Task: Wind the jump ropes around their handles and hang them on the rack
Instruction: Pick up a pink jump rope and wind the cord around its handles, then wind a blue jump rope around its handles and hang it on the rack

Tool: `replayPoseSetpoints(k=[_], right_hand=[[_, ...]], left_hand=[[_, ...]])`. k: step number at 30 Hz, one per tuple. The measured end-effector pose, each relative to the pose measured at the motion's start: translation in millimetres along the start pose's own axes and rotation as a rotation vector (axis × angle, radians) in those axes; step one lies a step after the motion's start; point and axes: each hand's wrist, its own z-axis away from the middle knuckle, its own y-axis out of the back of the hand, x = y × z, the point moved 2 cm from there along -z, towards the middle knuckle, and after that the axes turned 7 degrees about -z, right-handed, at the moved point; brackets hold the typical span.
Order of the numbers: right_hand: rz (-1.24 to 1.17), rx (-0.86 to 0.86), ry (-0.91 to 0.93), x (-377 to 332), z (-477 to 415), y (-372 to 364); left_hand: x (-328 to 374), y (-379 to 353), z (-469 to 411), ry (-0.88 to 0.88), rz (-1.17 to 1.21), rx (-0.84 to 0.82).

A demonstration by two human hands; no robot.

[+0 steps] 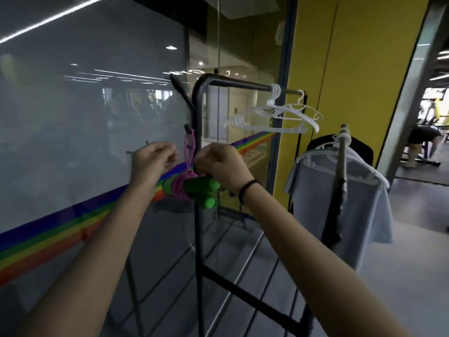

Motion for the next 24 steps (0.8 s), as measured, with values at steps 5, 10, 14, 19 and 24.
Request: replayPoseSetpoints(k=[5, 10, 14, 19, 24], right_hand=[[-0.117, -0.135, -0.001, -5.7, 80.3, 34.5], [-0.248, -0.327, -0.079, -8.5, 179.8, 93.8], [-0.366, -0.474, -0.158, 5.4, 283.4, 122.8], [-0.409, -0.694, -0.252, -0.8, 408.0, 123.2], [-0.409, -0.898, -0.349, -31.7, 515.3, 104.6]], left_hand=[[2.0, 1.7, 67.9, 0.037, -0.03, 0.063], [11.1, -0.7, 193.0, 0.093, -0.097, 0.056], [8.5, 8.5, 334.6, 0.145, -0.16, 0.198], [6.8, 18.5, 522.5, 0.334, -0.234, 0.414], [15.2, 40.5, 672.2, 0.469, -0.239, 0.617]])
